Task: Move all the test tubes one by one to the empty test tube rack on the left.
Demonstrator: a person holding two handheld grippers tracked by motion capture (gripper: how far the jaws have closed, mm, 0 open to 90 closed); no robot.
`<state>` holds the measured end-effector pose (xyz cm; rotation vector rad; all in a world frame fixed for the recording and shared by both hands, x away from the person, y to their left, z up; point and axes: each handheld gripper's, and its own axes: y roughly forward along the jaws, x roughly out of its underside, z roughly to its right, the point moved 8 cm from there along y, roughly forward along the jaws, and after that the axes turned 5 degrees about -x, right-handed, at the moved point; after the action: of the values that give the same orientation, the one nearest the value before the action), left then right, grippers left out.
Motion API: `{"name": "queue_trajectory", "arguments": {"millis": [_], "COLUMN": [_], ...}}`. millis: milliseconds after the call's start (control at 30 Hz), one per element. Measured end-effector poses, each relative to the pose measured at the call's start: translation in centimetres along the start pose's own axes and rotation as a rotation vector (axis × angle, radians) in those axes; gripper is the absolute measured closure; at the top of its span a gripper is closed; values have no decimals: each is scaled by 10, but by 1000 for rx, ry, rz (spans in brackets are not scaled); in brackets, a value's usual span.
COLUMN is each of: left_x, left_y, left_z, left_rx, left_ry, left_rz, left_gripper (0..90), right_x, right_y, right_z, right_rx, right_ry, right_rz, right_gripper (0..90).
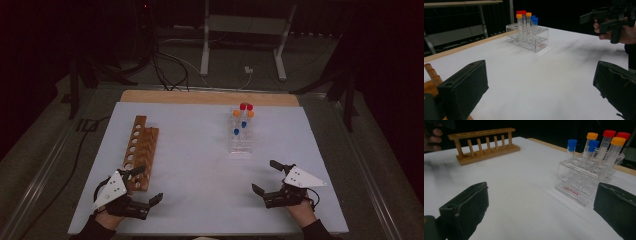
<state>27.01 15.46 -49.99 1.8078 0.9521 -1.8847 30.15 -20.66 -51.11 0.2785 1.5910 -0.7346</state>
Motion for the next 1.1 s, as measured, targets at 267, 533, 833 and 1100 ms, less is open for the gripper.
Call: {"name": "queue_trajectory", "arguments": {"millis": [267, 533, 833, 1100], "left_x": [-1, 0, -1, -1], "left_y": [-1, -1, -1, -2], "left_z": [0, 0, 1, 0], "left_rx": [1, -3, -4, -9], "left_ry": [0, 9, 9, 6], "left_rz": [7, 2, 8, 5], "left_gripper": [4, 4, 4, 4], "right_x": [3, 2, -11, -33], "right_y": [2, 5, 4, 7], "right_z": [-1, -10, -12, -11], "right_rx": [7, -10, 4, 19], "right_ry": [-17, -14, 4, -10], "right_rz": [-36, -78, -104, -87], "right_gripper": [0, 0, 0, 0]}}
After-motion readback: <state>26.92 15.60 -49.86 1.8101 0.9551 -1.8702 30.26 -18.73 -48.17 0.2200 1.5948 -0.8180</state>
